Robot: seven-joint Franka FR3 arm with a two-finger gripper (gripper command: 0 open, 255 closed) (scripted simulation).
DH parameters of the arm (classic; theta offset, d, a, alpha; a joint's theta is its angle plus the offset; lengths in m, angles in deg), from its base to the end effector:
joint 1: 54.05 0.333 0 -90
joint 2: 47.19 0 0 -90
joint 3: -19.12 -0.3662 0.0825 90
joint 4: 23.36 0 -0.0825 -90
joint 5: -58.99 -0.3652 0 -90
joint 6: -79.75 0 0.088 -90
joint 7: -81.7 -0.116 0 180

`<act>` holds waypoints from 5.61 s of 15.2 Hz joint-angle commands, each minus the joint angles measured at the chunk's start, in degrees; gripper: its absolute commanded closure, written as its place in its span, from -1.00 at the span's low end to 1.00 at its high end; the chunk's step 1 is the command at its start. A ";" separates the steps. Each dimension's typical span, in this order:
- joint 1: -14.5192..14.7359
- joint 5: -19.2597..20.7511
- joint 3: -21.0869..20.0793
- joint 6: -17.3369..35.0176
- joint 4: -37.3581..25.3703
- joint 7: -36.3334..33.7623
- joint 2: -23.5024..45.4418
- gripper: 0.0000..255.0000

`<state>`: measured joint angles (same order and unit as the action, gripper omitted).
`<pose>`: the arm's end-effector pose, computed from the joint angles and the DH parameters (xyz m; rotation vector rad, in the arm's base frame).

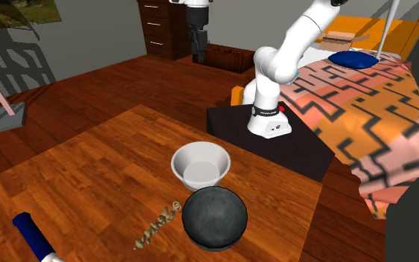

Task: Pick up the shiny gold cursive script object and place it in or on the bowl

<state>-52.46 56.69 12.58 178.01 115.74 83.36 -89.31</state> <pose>0.2751 0.0544 0.5816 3.0983 0.2124 0.0323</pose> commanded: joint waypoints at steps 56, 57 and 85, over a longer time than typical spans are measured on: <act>21.52 24.99 -14.63 42.99 -37.32 -30.49 80.34 1.00; 21.52 24.99 -14.63 42.99 -37.32 -30.49 80.34 1.00; 18.73 19.66 -18.68 32.61 -38.37 -26.89 70.59 1.00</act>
<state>-33.58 76.62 -5.95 211.24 77.67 56.20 -18.38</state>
